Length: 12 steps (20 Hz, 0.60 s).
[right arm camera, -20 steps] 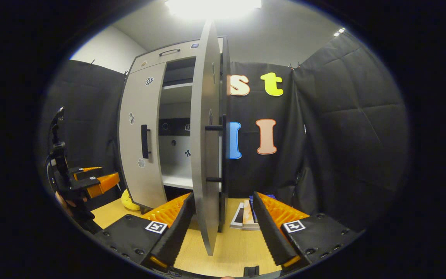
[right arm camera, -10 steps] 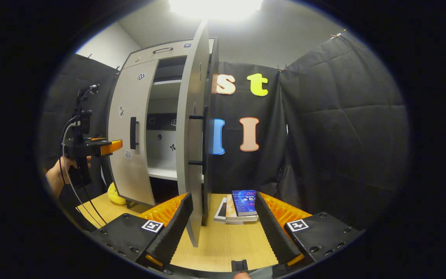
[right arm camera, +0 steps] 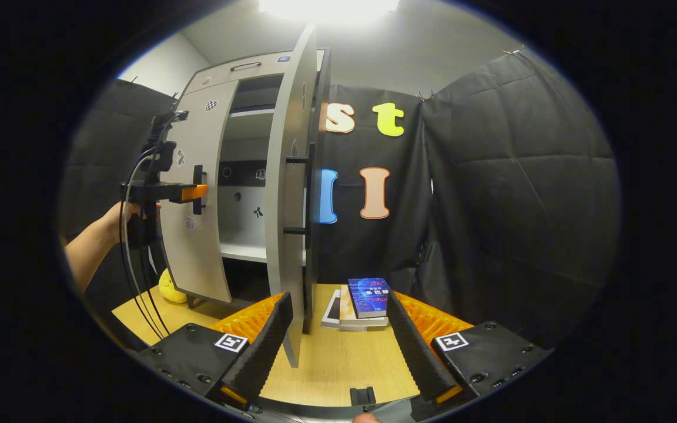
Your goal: Open the right door of the double-door shoe cabinet with the right hand, and open the left door with the left hand.
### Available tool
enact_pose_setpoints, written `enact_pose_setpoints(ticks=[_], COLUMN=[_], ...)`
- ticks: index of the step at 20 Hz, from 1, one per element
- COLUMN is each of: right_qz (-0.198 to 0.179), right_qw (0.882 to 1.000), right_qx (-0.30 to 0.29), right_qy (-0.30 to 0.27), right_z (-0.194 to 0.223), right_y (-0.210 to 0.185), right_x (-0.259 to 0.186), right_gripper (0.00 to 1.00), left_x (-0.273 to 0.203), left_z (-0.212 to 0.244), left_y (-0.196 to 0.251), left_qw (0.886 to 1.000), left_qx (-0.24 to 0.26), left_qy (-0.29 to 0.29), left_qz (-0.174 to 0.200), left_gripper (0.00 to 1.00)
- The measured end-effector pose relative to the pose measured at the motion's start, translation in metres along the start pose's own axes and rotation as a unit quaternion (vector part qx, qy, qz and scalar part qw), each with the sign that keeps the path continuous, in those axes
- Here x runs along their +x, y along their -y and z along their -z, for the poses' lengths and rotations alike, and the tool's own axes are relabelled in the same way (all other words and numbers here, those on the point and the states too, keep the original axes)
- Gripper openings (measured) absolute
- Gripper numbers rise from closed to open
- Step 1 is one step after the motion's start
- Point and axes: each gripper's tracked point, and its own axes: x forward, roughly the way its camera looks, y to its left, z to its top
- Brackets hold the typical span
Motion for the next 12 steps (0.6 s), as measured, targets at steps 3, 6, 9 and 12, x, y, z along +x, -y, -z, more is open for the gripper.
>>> enact_pose_setpoints(ticks=[3, 6, 9, 12], right_qz=[-0.004, -0.007, -0.010, -0.020], right_qw=[1.000, 1.000, 1.000, 1.000], right_qx=[0.002, 0.001, 0.001, 0.003], right_qy=[-0.003, -0.008, -0.005, 0.002], right_z=[0.002, 0.003, 0.001, -0.001], right_y=[-0.003, -0.002, -0.003, -0.006], right_x=[-0.001, -0.002, -0.005, -0.005], right_gripper=[1.00, 1.00, 1.00, 1.00], left_x=[0.015, 0.019, 0.018, 0.015], left_z=[0.004, 0.021, 0.017, 0.020], left_y=[-0.002, 0.004, 0.003, 0.003], left_qw=[1.000, 0.999, 0.999, 0.998], left_qx=[0.000, -0.030, -0.043, -0.046], left_qy=[-0.007, -0.033, -0.022, -0.035], left_qz=[-0.015, -0.005, -0.005, -0.011], left_gripper=[0.69, 0.38, 0.27, 0.19])
